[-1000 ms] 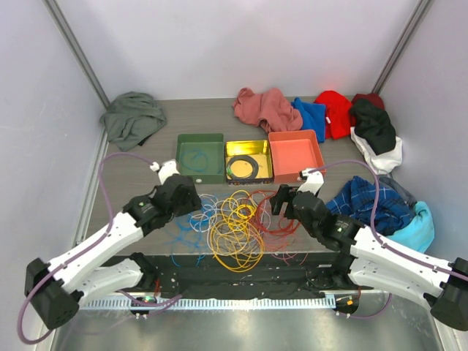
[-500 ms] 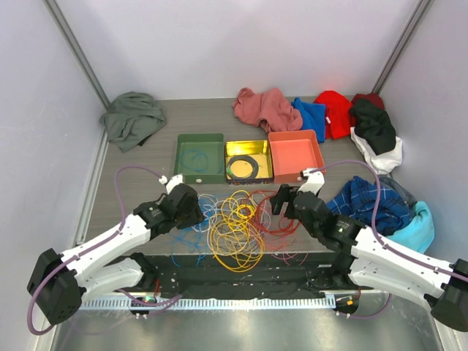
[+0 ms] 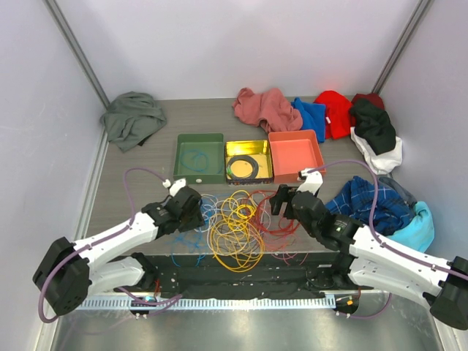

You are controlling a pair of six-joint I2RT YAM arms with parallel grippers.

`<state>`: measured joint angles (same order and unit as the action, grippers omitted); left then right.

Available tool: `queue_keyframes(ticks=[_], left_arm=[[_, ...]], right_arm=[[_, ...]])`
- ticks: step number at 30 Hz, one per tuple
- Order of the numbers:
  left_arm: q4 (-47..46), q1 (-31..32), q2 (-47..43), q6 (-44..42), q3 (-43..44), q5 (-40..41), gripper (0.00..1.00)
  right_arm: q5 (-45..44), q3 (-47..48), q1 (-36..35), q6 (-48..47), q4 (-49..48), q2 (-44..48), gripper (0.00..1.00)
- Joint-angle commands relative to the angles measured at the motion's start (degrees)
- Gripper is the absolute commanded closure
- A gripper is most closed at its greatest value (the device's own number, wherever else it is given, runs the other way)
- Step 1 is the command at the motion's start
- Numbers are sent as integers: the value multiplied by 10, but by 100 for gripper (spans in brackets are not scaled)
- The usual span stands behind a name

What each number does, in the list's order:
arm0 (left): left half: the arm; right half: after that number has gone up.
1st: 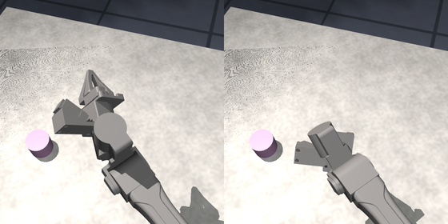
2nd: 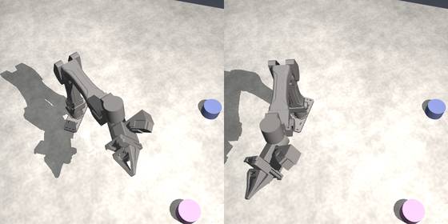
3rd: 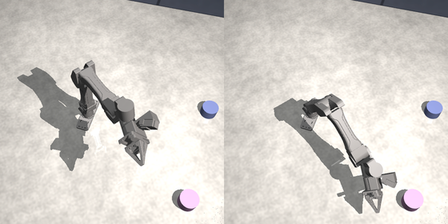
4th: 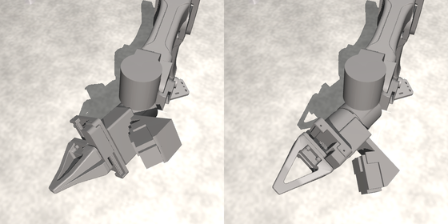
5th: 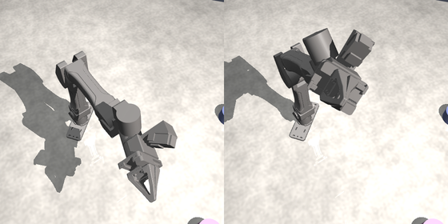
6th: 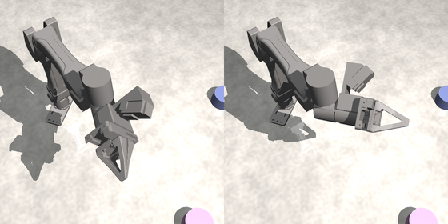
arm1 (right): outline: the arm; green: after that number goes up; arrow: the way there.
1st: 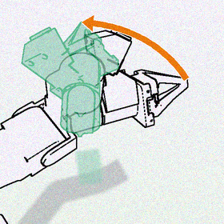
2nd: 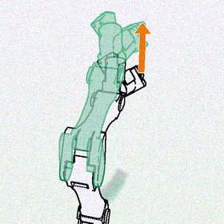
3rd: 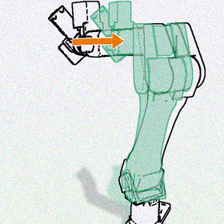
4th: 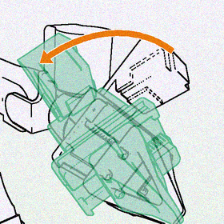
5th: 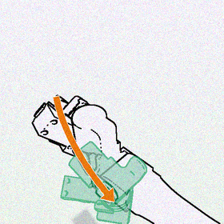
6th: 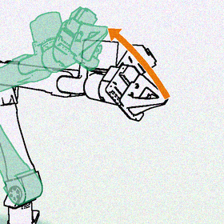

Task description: Untangle the cables

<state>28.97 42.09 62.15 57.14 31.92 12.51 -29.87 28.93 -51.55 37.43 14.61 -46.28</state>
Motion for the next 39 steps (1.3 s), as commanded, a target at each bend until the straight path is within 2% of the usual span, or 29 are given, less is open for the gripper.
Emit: queue_keyframes(ticks=[1, 5, 6, 11, 13, 18, 23, 30, 35, 39], left_arm=[[-35, 1, 10, 8, -5, 37, 55], [-39, -2, 44, 2, 6, 51, 67], [-42, -2, 45, 2, 8, 52, 74], [-31, -2, 23, 3, 17, 70, 96], [-6, -2, 0, -7, 32, 85, 100], [63, -2, -89, -48, 93, 133, 100], [121, -2, -138, -126, 219, 188, 100], [110, -2, -130, -190, 377, 197, 100], [84, -2, -99, -229, 462, 199, 100], [68, -2, -70, -258, 561, 185, 100]], right_arm=[[-10, 7, 0, -3, -21, -9, 17], [-10, 8, 0, -7, -20, -14, 17], [-10, 9, -1, -8, -20, -14, 17], [-15, 9, 0, -10, -17, -7, 17], [-15, 8, 0, -10, -18, -6, 17], [-15, 14, -1, -11, -19, -10, 17], [-11, 22, 0, -14, -24, -11, 17], [-7, 32, -1, -3, -26, -4, 17], [-16, 42, 0, 8, -15, 11, 17], [-21, 51, -1, 9, -8, 21, 17]])
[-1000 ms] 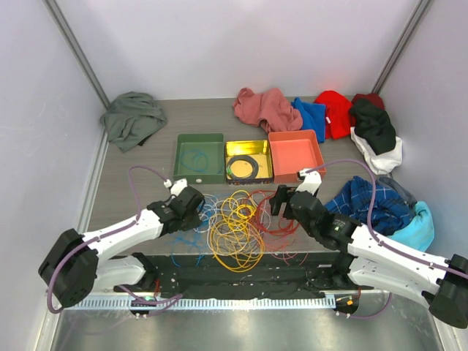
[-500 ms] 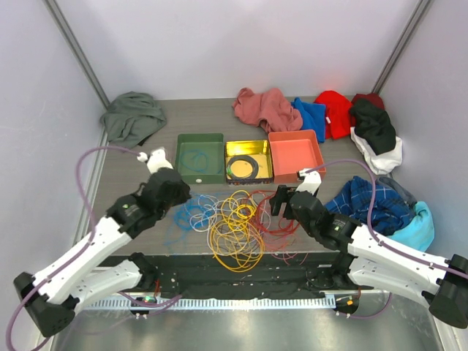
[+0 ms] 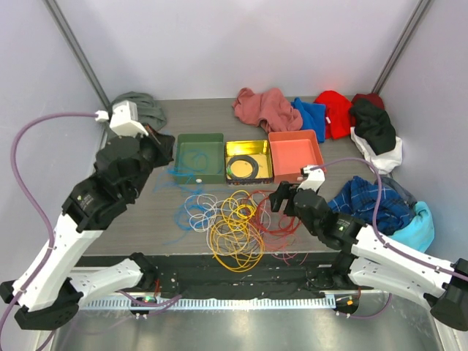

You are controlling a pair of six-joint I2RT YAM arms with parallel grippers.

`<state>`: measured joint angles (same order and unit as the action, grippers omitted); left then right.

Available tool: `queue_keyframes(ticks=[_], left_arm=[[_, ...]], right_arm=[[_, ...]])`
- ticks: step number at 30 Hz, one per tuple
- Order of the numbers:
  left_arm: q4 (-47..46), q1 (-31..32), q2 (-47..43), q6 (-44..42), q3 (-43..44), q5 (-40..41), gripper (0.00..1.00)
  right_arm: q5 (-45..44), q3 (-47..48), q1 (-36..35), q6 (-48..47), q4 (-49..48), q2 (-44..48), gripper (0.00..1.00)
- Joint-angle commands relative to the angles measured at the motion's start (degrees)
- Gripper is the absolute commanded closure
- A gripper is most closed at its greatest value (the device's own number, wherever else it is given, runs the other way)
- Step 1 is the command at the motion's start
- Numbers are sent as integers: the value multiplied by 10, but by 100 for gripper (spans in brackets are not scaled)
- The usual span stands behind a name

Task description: Untangle the cables

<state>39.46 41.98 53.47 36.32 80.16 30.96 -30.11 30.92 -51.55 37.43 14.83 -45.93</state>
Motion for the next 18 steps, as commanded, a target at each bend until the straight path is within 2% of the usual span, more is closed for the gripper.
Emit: queue_keyframes(ticks=[1, 11, 16, 18], left_arm=[[-38, -1, 22, -58, 96, -4, 100], [-68, -1, 64, -101, 322, -117, 100], [-43, -1, 99, -86, 351, -221, 100], [-24, -1, 111, -78, 359, -244, 100]], right_arm=[[-20, 34, -1, 9, -10, 19, 17], [0, 40, 0, 7, -17, 15, 17], [7, 33, 0, 5, -53, 15, 21], [28, 29, 0, -5, -109, 22, 23]])
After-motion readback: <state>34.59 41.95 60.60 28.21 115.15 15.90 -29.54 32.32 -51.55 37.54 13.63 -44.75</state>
